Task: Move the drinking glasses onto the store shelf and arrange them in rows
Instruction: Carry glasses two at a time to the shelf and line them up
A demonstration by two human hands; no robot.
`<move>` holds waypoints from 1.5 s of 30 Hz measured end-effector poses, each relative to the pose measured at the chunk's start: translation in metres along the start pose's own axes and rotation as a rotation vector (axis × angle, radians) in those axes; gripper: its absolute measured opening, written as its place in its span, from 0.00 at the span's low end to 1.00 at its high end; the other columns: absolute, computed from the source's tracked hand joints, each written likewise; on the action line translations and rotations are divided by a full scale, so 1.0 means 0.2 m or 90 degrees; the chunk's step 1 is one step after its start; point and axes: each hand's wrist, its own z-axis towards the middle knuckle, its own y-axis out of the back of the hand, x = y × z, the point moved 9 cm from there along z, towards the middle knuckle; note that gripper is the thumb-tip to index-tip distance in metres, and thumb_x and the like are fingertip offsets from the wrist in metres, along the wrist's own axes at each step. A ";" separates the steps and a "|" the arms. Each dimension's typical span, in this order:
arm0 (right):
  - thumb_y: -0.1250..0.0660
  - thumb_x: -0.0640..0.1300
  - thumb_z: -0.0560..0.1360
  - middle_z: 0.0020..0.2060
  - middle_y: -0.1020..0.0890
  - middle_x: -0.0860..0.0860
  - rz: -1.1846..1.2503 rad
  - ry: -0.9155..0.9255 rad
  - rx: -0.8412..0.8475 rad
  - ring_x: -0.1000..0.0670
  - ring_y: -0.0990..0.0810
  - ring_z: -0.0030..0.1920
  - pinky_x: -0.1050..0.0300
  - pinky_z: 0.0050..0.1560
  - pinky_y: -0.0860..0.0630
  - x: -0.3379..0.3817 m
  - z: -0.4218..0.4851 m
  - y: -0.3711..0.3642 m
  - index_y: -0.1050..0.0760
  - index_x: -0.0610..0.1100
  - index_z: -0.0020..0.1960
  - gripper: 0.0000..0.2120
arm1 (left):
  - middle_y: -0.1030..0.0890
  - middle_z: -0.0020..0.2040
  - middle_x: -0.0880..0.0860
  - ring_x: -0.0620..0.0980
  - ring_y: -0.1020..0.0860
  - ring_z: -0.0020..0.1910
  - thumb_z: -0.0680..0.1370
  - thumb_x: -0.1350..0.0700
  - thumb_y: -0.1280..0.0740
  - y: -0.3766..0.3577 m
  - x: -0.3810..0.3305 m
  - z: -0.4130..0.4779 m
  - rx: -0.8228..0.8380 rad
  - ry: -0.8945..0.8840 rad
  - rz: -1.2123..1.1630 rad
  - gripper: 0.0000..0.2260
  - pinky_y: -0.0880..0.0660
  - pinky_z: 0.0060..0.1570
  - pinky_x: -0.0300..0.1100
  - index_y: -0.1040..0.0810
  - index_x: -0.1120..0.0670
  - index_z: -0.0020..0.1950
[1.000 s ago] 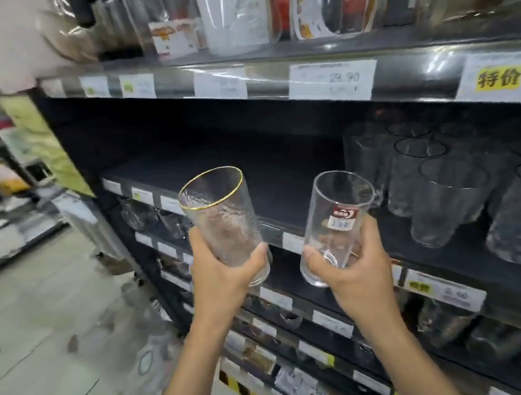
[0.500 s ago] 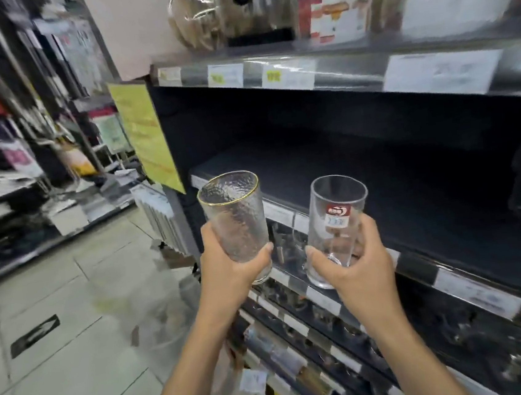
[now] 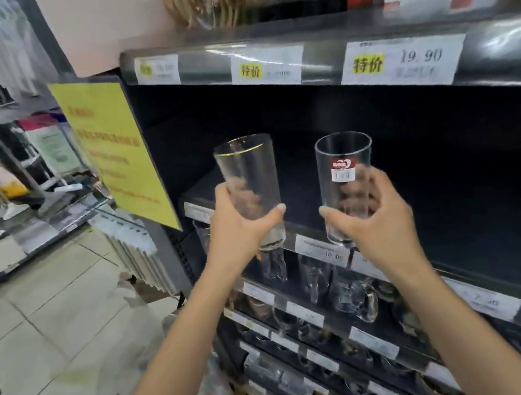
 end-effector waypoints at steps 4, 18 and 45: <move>0.21 0.51 0.66 0.51 0.19 0.62 -0.003 -0.012 -0.006 0.66 0.20 0.49 0.71 0.39 0.25 -0.05 0.20 -0.11 0.30 0.60 0.65 0.31 | 0.21 0.53 0.43 0.37 0.22 0.52 0.68 0.46 0.21 -0.05 0.07 0.26 0.021 0.005 0.001 0.29 0.26 0.49 0.33 0.32 0.49 0.61; 0.20 0.51 0.65 0.51 0.20 0.60 -0.007 -0.071 -0.036 0.59 0.20 0.53 0.58 0.53 0.22 -0.22 0.57 -0.55 0.32 0.59 0.59 0.29 | 0.23 0.49 0.43 0.39 0.21 0.49 0.67 0.52 0.20 -0.08 0.32 0.86 0.077 -0.016 0.003 0.33 0.25 0.49 0.32 0.34 0.55 0.65; 0.23 0.46 0.70 0.63 0.24 0.49 -0.104 -0.082 -0.180 0.51 0.24 0.60 0.55 0.61 0.25 -0.45 1.09 -0.99 0.38 0.48 0.74 0.37 | 0.24 0.61 0.50 0.44 0.24 0.51 0.73 0.54 0.24 -0.42 0.69 1.57 0.185 0.096 -0.235 0.31 0.26 0.43 0.31 0.34 0.56 0.71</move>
